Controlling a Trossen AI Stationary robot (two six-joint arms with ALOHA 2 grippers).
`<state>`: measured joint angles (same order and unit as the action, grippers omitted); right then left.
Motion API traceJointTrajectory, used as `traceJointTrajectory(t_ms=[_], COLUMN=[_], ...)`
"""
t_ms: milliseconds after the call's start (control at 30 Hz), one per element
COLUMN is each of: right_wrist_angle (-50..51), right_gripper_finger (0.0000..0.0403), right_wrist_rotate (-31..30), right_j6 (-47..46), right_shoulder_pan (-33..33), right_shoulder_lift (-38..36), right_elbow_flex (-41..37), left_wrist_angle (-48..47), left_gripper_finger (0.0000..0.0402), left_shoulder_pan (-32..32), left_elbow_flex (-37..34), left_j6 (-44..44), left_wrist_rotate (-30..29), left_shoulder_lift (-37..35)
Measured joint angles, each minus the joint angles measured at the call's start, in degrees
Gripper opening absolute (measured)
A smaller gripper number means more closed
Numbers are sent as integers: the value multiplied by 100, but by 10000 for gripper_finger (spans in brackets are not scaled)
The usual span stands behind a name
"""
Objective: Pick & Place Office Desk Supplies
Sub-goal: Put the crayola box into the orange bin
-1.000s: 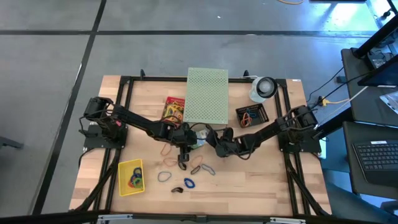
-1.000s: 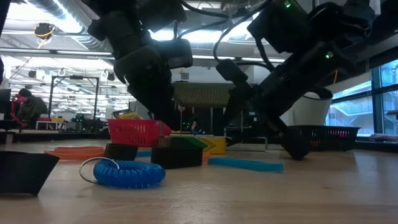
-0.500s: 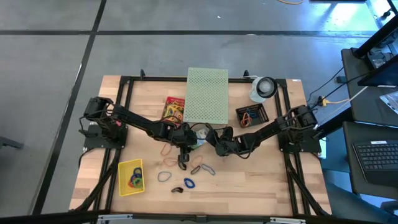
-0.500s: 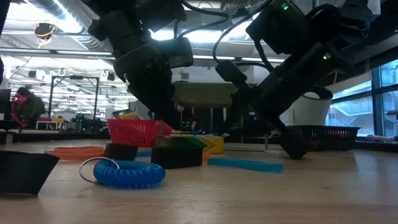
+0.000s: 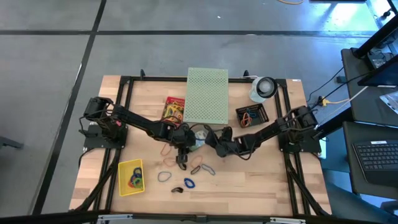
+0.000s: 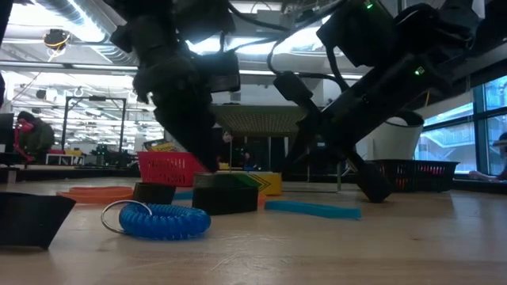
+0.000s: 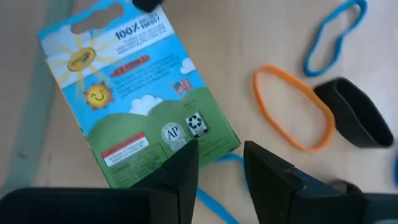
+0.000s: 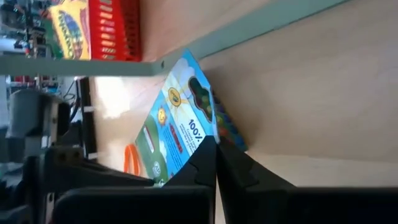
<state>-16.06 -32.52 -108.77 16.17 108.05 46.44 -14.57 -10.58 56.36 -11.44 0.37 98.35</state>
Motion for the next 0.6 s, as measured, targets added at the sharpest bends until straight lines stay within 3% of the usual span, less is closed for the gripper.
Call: traceJointTrajectory(t_ms=[333,600], right_wrist_angle=[-196,-243], right_gripper_finger=[1,0], right_wrist_rotate=[145,-111], right_j6=[455,1001], right_shoulder_pan=[464,658], right_shoulder_lift=[-246,-598], right_elbow_flex=[-18,-9], left_wrist_angle=[-133,-112], left_gripper_finger=[123,123], left_shoulder_pan=[-118,-17], left_elbow_flex=[0,0], left_j6=[-75,-154], left_wrist_rotate=[331,488], left_shoulder_lift=[-196,-527])
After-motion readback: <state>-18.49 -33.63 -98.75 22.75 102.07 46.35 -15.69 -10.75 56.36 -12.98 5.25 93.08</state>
